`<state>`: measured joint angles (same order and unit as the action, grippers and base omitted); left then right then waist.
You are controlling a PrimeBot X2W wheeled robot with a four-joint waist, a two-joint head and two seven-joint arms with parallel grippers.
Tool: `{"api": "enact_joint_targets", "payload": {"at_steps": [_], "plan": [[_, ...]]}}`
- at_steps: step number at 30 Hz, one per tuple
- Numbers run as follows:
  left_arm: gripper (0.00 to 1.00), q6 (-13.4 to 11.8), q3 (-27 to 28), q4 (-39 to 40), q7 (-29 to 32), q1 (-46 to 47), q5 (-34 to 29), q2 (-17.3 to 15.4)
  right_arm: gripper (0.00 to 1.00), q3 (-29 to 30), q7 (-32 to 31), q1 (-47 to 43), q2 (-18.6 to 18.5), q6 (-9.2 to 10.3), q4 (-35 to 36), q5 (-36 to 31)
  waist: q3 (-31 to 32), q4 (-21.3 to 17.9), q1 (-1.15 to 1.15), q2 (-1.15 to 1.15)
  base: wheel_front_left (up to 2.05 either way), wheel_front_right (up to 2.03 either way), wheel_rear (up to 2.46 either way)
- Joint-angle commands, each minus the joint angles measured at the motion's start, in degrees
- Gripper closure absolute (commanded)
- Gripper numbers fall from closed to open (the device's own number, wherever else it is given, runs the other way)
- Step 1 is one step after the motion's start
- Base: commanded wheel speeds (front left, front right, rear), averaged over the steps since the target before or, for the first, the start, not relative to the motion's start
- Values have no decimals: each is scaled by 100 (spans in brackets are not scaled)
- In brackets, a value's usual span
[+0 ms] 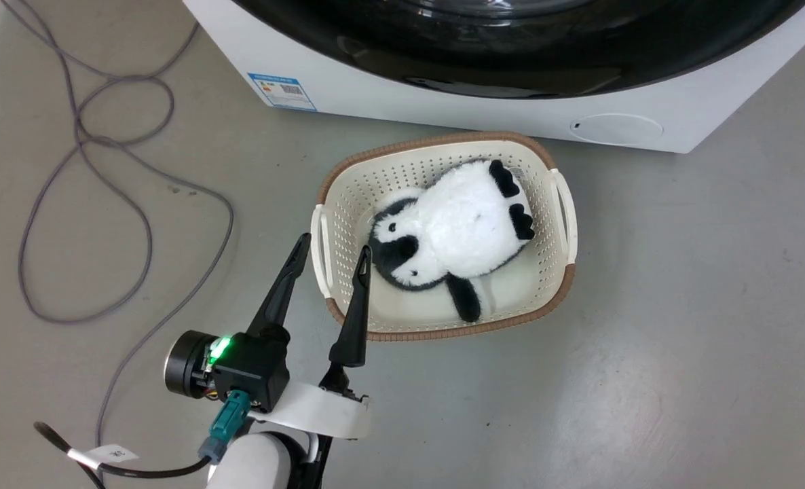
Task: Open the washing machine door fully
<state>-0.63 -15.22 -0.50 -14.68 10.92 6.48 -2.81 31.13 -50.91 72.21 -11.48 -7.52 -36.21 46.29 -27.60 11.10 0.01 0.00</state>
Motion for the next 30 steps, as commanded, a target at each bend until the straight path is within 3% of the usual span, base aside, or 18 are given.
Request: {"api": "enact_joint_targets", "payload": {"at_steps": [1,11,18,30], "plan": [[0,-27,-17,11,-32,84,29,-7,100,72,-88,92,49,3,-16,-80,-14,9,-1,0,0,0,0],[0,-47,-75,26,-32,153,66,-7,100,547,-550,203,366,3,241,-431,-121,61,-1,0,0,0,0],[0,-58,-103,51,-32,199,73,-7,100,878,-553,386,509,3,386,-761,-210,128,-1,0,0,0,0],[0,-99,-118,22,-32,161,108,-7,100,1382,-1520,354,716,3,321,-1265,-144,174,-1,0,0,0,0]]}}
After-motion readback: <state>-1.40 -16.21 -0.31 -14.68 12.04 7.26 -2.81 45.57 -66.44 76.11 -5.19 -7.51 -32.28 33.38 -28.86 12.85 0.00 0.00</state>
